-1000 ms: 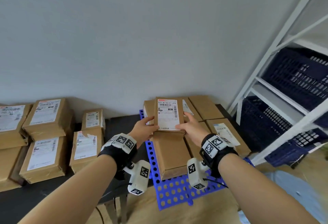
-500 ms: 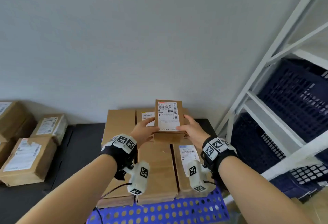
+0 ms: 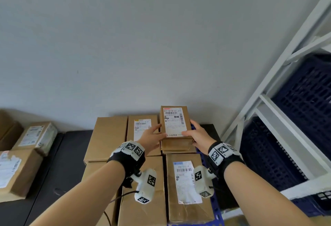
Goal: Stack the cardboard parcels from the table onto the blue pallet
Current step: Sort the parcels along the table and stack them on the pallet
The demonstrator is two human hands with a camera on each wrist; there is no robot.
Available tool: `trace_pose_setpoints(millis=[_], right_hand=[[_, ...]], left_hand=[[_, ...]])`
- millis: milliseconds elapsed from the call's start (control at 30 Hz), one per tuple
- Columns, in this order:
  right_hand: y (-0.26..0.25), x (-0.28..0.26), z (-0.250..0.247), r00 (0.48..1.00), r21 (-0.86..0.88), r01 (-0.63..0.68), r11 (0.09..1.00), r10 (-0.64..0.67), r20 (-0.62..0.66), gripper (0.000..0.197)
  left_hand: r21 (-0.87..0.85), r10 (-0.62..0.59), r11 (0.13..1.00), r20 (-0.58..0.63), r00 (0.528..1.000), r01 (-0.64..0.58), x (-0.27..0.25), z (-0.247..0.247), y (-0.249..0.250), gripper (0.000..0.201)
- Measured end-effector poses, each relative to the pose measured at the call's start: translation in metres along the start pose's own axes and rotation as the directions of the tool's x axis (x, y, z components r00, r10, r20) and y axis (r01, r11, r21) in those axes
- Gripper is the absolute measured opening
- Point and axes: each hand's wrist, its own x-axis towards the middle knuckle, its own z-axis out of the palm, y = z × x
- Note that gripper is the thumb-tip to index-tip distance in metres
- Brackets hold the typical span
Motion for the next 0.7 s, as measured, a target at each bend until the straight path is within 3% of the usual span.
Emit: trace_pose_setpoints(millis=[433,700], right_hand=[[0.006,0.011,-0.005,0.999,0.038,-0.051,0.998,0.05,0.012,0.071],[0.002,0.0,-0.002,0.998,-0.039,-0.057,0.998,0.057,-0.007,0.07]], left_hand=[[0.023,-0.011,1.0,-0.018,1.0,0.011,0.013,0.005,-0.006,0.054],[0.183,-0.048,0.982,-0.031,0.998,0.053,0.007,0.002,-0.004,0.057]])
